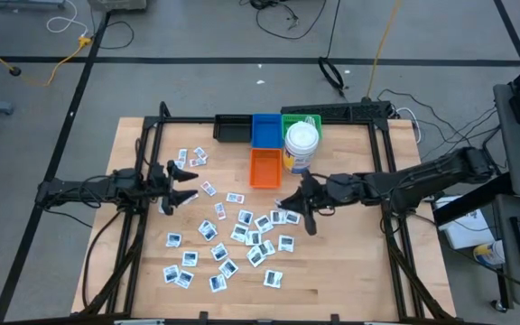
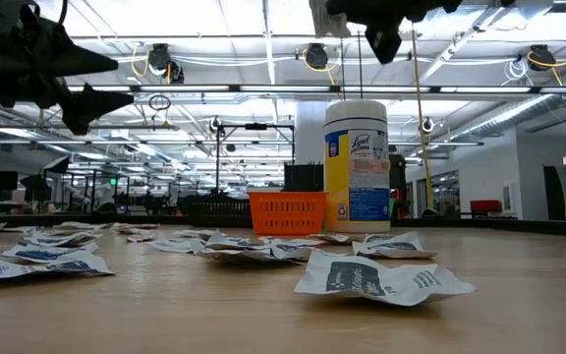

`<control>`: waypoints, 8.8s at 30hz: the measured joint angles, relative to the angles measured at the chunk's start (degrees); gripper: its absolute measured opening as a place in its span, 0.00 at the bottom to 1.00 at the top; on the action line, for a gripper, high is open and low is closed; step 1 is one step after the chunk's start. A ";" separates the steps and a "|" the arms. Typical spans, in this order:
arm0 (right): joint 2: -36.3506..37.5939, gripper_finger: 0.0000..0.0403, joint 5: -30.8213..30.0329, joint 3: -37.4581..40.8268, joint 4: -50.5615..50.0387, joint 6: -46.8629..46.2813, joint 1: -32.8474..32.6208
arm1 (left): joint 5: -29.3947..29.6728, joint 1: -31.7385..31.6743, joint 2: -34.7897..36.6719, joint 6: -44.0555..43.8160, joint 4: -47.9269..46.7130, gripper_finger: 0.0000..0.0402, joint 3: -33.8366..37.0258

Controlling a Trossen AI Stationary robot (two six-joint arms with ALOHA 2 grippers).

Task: Pick & Place First Aid Supplies
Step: Put the gray towelette pack into the black bin

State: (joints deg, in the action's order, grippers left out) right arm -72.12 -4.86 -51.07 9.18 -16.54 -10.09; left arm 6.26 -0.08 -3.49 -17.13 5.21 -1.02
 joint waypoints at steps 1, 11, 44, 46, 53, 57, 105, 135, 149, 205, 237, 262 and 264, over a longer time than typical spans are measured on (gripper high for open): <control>-0.08 0.00 -0.75 0.02 -0.37 -0.40 0.00 | -0.06 0.00 0.00 -0.77 0.77 0.76 0.00; -3.29 0.00 -0.96 0.00 6.25 -2.36 0.86 | -0.25 0.00 0.00 -5.62 5.89 0.76 0.01; -7.58 0.00 20.11 -19.69 11.18 10.04 7.39 | -9.97 0.20 -50.16 12.77 6.80 0.76 -47.35; -7.58 0.00 21.06 -19.69 11.06 10.37 7.39 | -11.36 0.20 -53.66 13.41 6.97 0.76 -49.84; -7.54 0.00 23.35 -19.69 10.69 10.35 7.39 | -15.63 0.79 -61.74 12.28 7.41 0.76 -55.34; -7.54 0.00 24.68 -19.69 9.57 11.25 7.38 | -17.89 2.22 -65.33 12.28 9.49 0.76 -57.41; -3.68 0.40 16.92 -19.67 0.41 19.31 7.32 | -12.19 -6.56 -75.78 18.39 -62.61 0.00 -82.84; -3.71 0.39 17.09 -19.67 6.85 23.66 7.38 | -8.10 -35.67 -92.59 27.54 -79.36 0.00 -82.88; -3.71 0.39 17.04 -19.67 6.83 23.67 7.48 | -8.07 -47.84 -93.40 22.57 -76.68 0.00 -82.88; -3.71 0.39 18.68 -19.65 6.39 23.26 7.48 | -12.36 -43.98 -121.57 23.02 -79.33 0.44 -113.42; -3.71 0.39 18.68 -19.65 6.85 23.46 7.34 | -14.90 -10.92 -107.15 27.89 -85.37 0.48 -100.60; -4.29 0.39 16.27 -19.66 -16.63 11.18 5.34 | -16.96 5.95 -65.47 1.83 -5.81 0.48 -41.59; -5.56 0.39 13.85 -19.68 -20.43 10.99 4.95 | -16.50 6.46 -62.87 1.33 -4.47 0.48 -39.83</control>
State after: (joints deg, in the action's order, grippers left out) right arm -77.68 8.99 -70.75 -11.25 -5.55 -5.13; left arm -10.24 6.39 -66.36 -15.79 0.74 -40.85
